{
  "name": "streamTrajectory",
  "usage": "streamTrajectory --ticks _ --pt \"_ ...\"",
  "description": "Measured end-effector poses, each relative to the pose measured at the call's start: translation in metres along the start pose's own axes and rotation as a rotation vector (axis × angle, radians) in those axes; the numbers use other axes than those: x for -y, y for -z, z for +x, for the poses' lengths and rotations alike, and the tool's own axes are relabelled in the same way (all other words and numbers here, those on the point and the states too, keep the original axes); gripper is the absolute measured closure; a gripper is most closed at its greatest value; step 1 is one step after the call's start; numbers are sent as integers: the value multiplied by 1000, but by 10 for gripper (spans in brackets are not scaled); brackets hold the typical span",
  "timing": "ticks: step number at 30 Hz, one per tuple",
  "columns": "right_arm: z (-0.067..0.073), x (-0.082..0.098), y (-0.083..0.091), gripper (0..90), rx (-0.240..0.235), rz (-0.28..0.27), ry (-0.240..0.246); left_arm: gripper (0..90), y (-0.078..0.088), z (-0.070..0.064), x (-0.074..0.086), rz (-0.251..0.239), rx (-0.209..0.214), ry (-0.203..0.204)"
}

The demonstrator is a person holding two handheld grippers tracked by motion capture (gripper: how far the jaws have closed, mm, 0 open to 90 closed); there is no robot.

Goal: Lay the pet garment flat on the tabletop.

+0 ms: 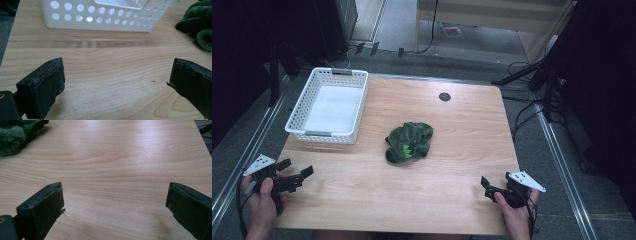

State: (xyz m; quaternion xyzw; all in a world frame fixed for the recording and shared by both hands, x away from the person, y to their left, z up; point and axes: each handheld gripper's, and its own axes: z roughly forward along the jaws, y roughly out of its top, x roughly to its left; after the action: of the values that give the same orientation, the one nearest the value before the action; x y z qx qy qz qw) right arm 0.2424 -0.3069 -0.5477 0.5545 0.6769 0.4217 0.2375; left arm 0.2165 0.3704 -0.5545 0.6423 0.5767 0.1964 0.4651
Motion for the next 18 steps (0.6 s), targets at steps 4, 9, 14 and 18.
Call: streamTrajectory --ticks 4,9,14,18 --pt "1 0 1 22 10 -6 8 0 -1 0 0 2 3 -4" --pt "7 -1 1 36 25 -8 40 0 -1 0 0 1 5 -1" --pt "32 -19 -3 37 -35 -30 100 0 -1 0 0 -2 2 7" --pt "66 -40 -7 37 -102 -52 131 0 -2 -1 -1 9 5 -11"
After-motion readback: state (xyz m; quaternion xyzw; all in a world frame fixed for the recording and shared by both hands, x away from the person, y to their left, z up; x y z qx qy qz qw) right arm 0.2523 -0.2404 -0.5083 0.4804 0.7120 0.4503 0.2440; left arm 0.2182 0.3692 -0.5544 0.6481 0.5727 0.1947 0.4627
